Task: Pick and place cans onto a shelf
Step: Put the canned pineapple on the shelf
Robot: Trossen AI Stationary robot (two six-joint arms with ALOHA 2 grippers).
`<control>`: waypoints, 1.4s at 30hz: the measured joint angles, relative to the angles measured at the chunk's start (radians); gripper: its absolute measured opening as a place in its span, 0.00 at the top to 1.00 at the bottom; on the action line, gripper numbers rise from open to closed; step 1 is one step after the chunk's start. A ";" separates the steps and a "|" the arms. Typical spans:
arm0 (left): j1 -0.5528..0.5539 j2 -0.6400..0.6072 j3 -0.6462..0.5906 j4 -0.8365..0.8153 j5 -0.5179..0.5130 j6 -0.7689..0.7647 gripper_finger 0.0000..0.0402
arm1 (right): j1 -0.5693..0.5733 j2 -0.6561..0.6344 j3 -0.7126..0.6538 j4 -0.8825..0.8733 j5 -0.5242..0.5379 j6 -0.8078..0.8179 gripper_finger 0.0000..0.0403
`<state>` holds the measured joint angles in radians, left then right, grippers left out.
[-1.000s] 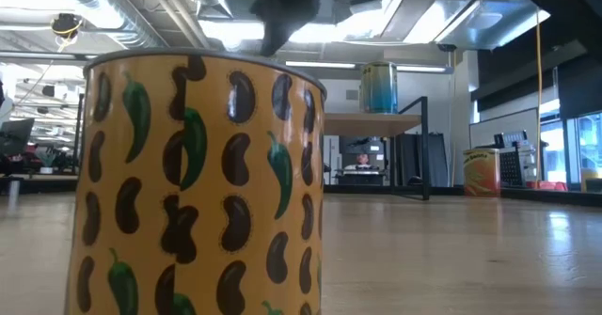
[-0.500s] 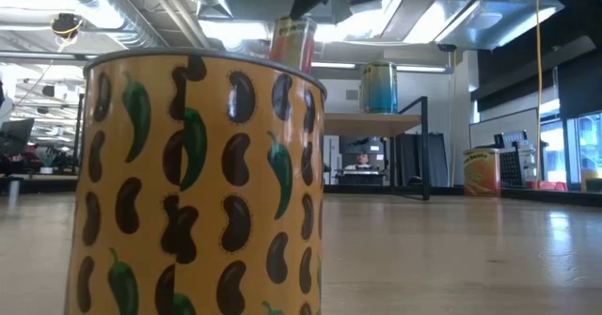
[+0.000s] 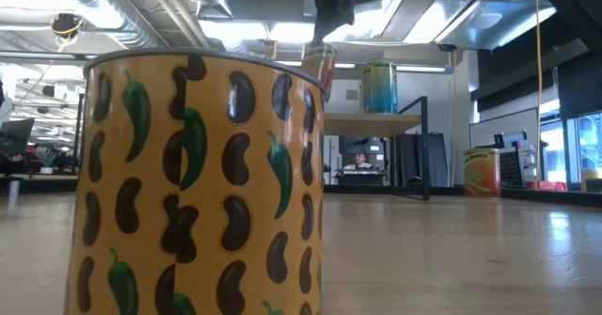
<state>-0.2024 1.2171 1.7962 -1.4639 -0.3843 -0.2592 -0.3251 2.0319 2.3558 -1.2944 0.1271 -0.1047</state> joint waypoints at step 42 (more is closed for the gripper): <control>0.000 0.000 0.000 -0.001 0.000 0.000 0.92 | 0.000 0.036 0.000 0.007 0.038 -0.058 0.83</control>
<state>-0.2028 1.2171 1.7962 -1.4654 -0.3843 -0.2592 -0.3247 2.0681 2.3554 -1.2870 0.1651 -0.1631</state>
